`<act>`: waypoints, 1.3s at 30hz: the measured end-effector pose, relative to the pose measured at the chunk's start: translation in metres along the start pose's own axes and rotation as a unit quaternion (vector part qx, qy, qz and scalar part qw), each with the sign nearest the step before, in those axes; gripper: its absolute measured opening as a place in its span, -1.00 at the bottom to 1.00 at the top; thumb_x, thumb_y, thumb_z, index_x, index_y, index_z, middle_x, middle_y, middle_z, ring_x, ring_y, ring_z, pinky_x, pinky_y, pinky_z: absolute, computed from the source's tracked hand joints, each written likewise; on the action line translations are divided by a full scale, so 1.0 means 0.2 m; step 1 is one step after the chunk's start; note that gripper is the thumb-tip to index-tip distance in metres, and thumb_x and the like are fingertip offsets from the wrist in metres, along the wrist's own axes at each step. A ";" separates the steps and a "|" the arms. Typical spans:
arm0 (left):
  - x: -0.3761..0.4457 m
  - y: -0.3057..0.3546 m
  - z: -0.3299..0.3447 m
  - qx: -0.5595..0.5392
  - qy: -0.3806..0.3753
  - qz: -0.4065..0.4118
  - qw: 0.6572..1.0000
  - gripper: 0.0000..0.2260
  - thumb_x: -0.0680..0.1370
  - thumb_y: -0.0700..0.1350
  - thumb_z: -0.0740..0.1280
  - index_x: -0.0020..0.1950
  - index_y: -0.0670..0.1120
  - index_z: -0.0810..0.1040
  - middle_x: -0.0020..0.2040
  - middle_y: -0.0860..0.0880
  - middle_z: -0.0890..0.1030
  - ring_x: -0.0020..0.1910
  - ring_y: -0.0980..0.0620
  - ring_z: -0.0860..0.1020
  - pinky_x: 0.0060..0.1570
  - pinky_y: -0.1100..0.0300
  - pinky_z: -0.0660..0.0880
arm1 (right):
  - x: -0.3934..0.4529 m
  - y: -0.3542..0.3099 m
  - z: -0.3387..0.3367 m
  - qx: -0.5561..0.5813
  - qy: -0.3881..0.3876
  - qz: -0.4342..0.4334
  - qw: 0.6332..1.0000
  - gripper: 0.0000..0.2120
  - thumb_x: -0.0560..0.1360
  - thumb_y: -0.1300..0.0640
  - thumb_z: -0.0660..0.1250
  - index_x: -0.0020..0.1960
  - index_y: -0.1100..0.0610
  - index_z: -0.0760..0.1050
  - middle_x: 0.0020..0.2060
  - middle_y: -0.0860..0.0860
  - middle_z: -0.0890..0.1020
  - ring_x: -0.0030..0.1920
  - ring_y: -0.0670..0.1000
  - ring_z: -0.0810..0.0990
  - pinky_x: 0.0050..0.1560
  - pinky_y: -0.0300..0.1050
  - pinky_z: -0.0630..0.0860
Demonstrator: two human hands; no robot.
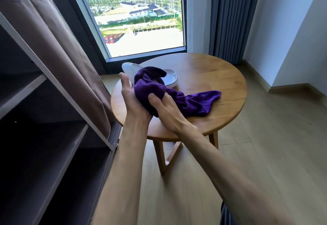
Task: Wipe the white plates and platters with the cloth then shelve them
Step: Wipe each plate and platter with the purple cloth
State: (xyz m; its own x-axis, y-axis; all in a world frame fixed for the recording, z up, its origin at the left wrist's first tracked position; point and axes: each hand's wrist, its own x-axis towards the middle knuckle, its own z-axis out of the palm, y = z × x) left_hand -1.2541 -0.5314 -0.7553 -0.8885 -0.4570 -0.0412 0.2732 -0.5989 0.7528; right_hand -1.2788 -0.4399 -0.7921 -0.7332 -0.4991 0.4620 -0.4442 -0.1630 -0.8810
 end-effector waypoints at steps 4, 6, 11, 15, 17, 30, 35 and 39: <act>-0.02 -0.04 -0.01 0.001 -0.030 0.003 1.000 -0.25 0.63 0.42 -0.07 0.05 -0.05 0.77 0.07 -0.13 0.71 0.11 -0.08 0.68 0.19 0.04 0.60 | 0.10 -0.03 -0.01 -0.060 -0.001 -0.033 0.998 -0.57 0.59 0.07 0.34 0.44 0.12 0.44 0.43 0.12 0.46 0.42 0.11 0.43 0.44 0.22 0.34; -0.03 -0.07 0.00 -0.008 -0.035 0.014 0.999 -0.29 0.64 0.41 -0.06 0.19 -0.03 0.72 0.22 -0.13 0.68 0.25 -0.08 0.64 0.24 0.04 0.57 | 0.18 -0.06 -0.02 -0.066 0.013 -0.013 0.998 -0.52 0.58 0.02 0.35 0.47 0.08 0.42 0.45 0.09 0.43 0.40 0.11 0.44 0.44 0.21 0.35; -0.07 -0.19 0.04 -0.025 -0.062 0.026 0.997 -0.47 0.68 0.19 0.11 0.58 -0.04 0.33 0.47 -0.19 0.49 0.46 -0.18 0.47 0.40 -0.14 0.45 | 0.37 -0.15 -0.04 -0.118 0.001 0.071 0.991 -0.74 0.54 -0.19 0.33 0.08 -0.05 0.60 0.07 0.04 0.64 0.15 0.11 0.59 0.26 0.24 0.47; -0.07 -0.21 0.01 0.040 -0.073 0.050 0.995 -0.55 0.61 -0.13 0.33 0.51 -0.10 0.42 0.43 -0.30 0.50 0.44 -0.37 0.42 0.45 -0.34 0.34 | 0.50 -0.16 -0.08 -0.051 -0.032 0.182 0.982 -0.62 0.56 -0.22 0.32 0.12 0.05 0.63 0.04 0.07 0.71 0.09 0.10 0.66 0.27 0.15 0.53; -0.08 -0.20 -0.02 0.088 -0.036 0.079 0.992 -0.51 0.50 -0.21 0.37 0.44 -0.09 0.48 0.28 -0.26 0.61 0.27 -0.34 0.57 0.24 -0.25 0.55 | 0.54 -0.15 -0.13 -0.048 -0.037 0.225 0.972 -0.56 0.56 -0.25 0.30 0.18 0.09 0.61 0.07 0.08 0.69 0.08 0.08 0.66 0.28 0.06 0.53; 0.02 -0.05 -0.09 0.000 0.110 0.104 0.988 -0.57 0.47 -0.18 0.33 0.35 -0.16 0.53 0.14 -0.22 0.62 0.11 -0.21 0.61 0.24 -0.21 0.56 | 0.27 0.12 -0.31 0.199 -0.006 0.302 0.932 -0.67 0.57 -0.16 0.32 0.19 0.04 0.59 0.01 0.02 0.75 -0.01 0.03 0.72 -0.19 -0.07 0.64; 0.09 -0.11 -0.06 0.191 0.208 0.144 0.949 -0.64 0.57 -0.23 0.37 0.36 -0.15 0.47 0.11 -0.14 0.60 0.00 -0.05 0.60 0.07 0.00 0.57 | 0.20 0.16 -0.24 0.277 0.157 0.176 0.931 -0.91 0.56 0.19 0.40 0.03 0.20 0.63 -0.09 0.12 0.72 -0.04 0.09 0.68 0.07 0.02 0.63; 0.09 -0.09 -0.02 0.257 0.246 0.085 0.931 -0.47 0.56 0.08 0.38 0.49 -0.04 0.37 0.25 -0.11 0.59 0.17 -0.13 0.59 0.17 -0.04 0.57 | 0.19 0.12 -0.23 0.138 0.129 0.077 0.979 -0.91 0.46 0.16 0.44 -0.04 0.09 0.66 -0.12 0.06 0.72 -0.08 0.00 0.67 0.01 -0.08 0.62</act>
State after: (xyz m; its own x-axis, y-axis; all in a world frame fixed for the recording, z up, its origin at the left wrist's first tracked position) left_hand -1.2745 -0.5315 -0.7730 -0.5382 -0.8377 -0.0925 0.0705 -0.1541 0.9855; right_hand -1.3409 -0.4227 -0.7903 -0.9020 -0.3103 0.3002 -0.1879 -0.3438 -0.9201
